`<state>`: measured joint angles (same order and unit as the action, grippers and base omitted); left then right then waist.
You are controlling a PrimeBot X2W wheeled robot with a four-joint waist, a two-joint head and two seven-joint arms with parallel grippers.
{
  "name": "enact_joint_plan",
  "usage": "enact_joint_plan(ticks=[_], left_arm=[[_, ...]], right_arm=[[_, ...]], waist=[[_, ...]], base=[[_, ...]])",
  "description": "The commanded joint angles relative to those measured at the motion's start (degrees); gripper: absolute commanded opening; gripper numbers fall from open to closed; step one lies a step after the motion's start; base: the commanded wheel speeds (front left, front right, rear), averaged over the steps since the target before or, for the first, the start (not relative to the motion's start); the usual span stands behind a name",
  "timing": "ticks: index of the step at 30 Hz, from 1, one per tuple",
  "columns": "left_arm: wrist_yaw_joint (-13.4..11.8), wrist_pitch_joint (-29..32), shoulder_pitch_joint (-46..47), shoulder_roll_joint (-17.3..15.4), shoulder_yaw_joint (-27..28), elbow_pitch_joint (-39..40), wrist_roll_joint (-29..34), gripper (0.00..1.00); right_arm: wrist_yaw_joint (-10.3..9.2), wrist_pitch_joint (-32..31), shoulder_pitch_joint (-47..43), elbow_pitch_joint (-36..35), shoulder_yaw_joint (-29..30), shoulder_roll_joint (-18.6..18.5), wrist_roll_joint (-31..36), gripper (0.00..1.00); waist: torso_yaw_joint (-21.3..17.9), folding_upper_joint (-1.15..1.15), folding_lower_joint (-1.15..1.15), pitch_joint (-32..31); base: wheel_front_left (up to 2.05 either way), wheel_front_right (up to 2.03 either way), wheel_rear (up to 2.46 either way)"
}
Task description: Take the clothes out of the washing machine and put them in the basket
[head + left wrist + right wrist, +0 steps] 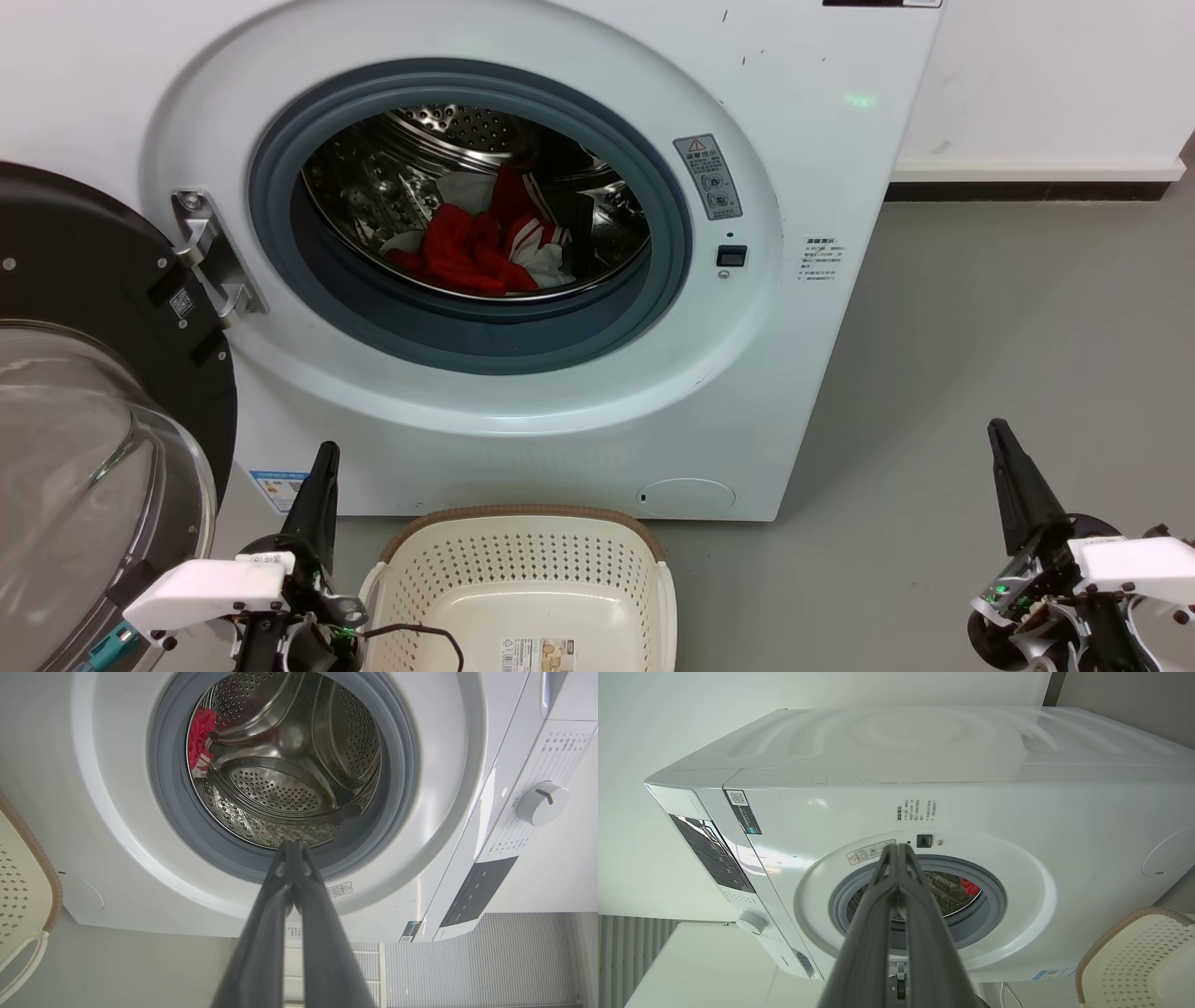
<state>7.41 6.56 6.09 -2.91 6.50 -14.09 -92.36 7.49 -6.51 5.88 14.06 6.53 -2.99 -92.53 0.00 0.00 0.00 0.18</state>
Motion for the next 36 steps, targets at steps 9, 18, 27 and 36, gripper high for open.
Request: enact_joint_plan(ticks=[9, 18, 27, 36], left_arm=[[0.3, 0.1, 0.3, 0.1, 0.1, 0.0, -0.1, 0.0], [0.3, 0.1, 0.3, 0.1, 0.1, 0.0, -0.1, 0.0], [0.0, -0.7, 0.0, 0.0, -1.0, 0.0, 0.6, 1.0], [0.0, -3.5, 1.0, 0.0, -3.7, 1.3, 4.7, 1.0]], right_arm=[[0.0, 0.0, 0.8, 0.1, 0.0, 0.2, 0.3, 0.0], [0.0, 0.0, 0.8, 0.1, 0.0, 0.2, 0.3, 0.0], [0.0, 0.9, -0.4, -0.3, -0.1, 0.0, 0.2, 1.0], [0.0, 3.4, -1.5, -2.1, 0.1, 0.0, 3.0, 1.0]], waist=[[0.0, 0.0, 0.0, 0.0], [0.0, 0.0, 0.0, 0.0], [0.0, 0.0, 0.0, 0.0], [-0.3, 0.0, 0.0, 0.1]], base=[[0.0, 0.0, 0.0], [0.0, 0.0, 0.0], [0.0, 0.0, 0.0], [0.0, 0.0, 0.0]])
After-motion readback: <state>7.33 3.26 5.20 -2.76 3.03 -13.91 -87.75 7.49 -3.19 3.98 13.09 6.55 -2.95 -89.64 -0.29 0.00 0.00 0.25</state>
